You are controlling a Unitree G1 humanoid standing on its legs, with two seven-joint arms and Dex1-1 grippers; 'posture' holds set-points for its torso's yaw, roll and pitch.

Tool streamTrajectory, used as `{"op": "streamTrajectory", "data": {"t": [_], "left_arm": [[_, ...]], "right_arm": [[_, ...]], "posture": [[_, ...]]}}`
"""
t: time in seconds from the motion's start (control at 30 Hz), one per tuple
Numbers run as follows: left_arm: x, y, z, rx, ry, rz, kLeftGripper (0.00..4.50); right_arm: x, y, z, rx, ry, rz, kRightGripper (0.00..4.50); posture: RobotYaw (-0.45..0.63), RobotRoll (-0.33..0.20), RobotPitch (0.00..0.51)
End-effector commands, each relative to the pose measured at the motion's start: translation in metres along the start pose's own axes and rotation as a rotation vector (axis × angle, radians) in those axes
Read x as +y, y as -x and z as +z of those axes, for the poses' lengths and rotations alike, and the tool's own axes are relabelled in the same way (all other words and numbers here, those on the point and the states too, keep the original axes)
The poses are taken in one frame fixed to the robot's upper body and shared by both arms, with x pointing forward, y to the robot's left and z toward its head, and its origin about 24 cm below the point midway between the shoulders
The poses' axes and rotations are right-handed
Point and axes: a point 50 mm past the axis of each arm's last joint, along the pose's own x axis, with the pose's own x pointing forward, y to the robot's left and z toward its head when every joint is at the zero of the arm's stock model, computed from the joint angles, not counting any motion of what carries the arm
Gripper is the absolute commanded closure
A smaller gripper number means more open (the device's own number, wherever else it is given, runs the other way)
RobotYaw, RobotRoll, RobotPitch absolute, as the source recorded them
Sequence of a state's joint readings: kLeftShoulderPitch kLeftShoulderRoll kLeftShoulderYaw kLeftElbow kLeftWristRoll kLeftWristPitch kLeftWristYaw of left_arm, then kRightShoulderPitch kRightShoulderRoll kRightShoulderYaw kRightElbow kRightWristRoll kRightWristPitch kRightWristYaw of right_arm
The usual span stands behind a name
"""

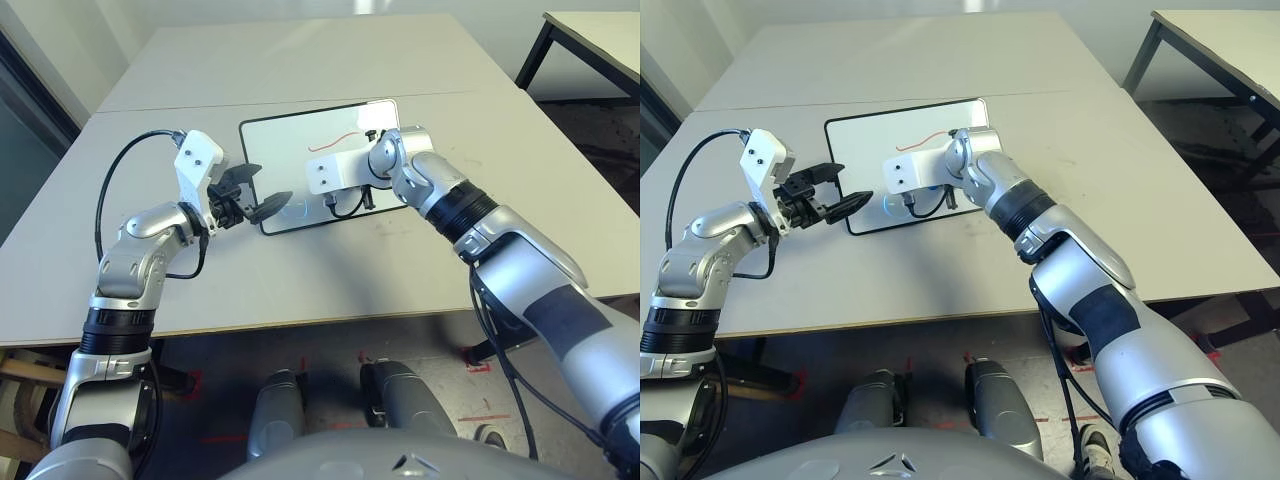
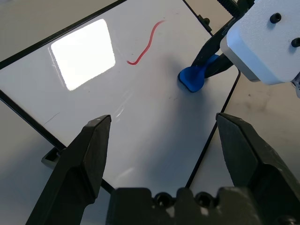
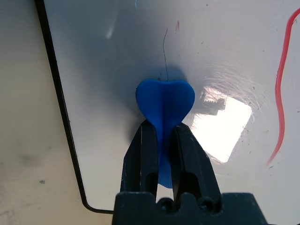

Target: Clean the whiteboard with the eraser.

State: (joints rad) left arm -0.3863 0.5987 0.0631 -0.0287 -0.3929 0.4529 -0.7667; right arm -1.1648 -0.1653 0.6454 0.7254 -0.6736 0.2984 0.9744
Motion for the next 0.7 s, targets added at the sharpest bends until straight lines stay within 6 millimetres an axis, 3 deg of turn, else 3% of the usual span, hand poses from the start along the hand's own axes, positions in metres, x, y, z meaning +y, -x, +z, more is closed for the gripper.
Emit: {"op": "streamTrajectory", "data": {"t": [0.03,0.27,0.7], "left_arm": [[0.000,0.003,0.001,0.005,-0.010,0.004,0.00],[0.000,0.002,0.000,0.006,-0.010,0.001,0.00],[0.000,0.000,0.001,0.003,-0.011,-0.007,0.00]], "right_arm": [[0.013,-0.011,0.004,-0.013,0.010,0.032,4.33],[0.018,-0.013,0.002,-0.006,0.013,0.049,4.34],[0.017,-0.007,-0.045,0.159,0.033,0.065,4.34]], "posture": [[-0.03,0.000,0.058],[-0.04,0.000,0.057],[-0.05,0.000,0.056]]}}
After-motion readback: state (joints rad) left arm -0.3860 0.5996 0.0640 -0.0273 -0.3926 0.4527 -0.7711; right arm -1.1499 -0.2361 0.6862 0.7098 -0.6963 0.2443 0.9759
